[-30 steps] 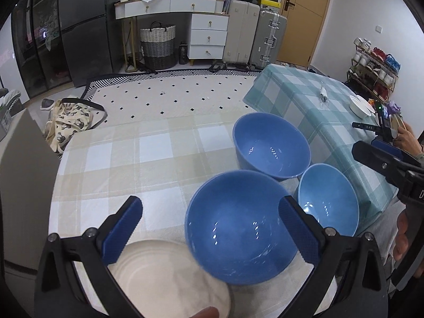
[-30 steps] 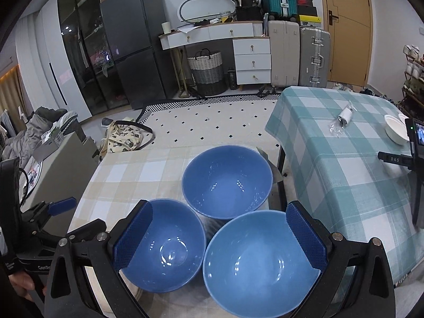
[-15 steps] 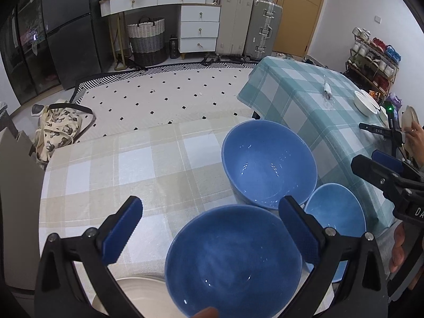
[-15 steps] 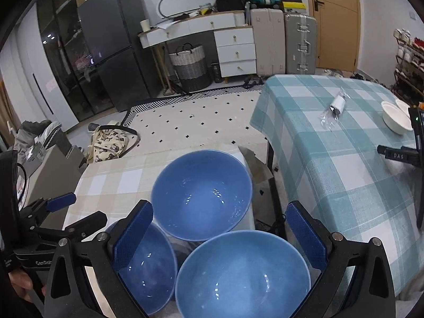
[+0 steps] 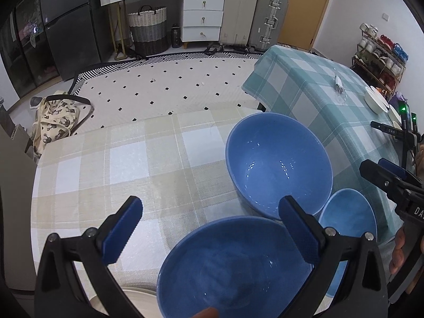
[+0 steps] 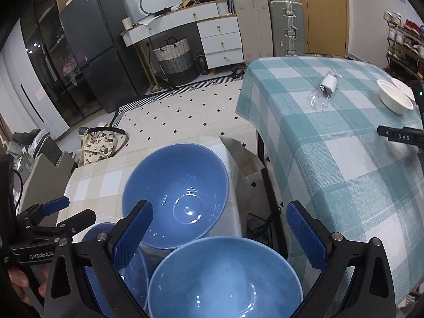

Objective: Organize plates and bowls
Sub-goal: 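Move both tools to opposite rims of the large blue bowl, then close the left tool on the blue bowl rim while the right tool grips the opposite rim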

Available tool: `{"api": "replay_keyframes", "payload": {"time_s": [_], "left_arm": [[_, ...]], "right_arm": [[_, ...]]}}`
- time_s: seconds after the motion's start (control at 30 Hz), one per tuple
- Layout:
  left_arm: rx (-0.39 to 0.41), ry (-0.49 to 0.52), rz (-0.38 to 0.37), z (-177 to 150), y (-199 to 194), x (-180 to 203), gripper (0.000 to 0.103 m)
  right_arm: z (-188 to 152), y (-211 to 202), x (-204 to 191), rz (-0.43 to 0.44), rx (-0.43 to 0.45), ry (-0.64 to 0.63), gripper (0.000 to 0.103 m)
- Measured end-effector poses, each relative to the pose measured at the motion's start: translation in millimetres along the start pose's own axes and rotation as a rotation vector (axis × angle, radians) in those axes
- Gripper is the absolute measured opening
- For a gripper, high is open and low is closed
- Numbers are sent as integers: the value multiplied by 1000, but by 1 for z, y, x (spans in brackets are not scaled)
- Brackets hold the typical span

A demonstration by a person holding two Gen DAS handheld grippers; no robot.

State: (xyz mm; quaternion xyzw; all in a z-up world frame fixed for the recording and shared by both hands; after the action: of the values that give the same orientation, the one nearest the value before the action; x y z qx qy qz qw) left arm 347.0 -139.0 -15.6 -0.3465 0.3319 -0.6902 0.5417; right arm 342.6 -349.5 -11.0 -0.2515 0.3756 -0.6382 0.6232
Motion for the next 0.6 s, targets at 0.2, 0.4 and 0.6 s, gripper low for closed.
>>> {"api": "replay_keyframes", "payload": {"time_s": [0.2,0.4,0.6], "left_arm": [[-17,-8,0,4,14,2,103],[-44,-31,-3,10,36,1,103],[-72,-51,13,9,57,-5,103]], "right_arm": [[6,5,15,9,2,42,102],[6,26,22,0,-36,57,102],[1,48,22,-8,-81,43,101]]}}
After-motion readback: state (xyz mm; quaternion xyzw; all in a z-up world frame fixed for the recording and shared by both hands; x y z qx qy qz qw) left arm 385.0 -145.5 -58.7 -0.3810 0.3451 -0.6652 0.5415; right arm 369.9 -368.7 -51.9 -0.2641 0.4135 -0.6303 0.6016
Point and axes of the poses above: each gripper's, at about its wrist camera, not at the fingertips, and y roughly the way its jaws point, x to its right, z to its top, the point moved 4 cm from there along y, roughly the way its jaws point, and after that the axes turned 1 degree about -y, right-handed, at the moved point
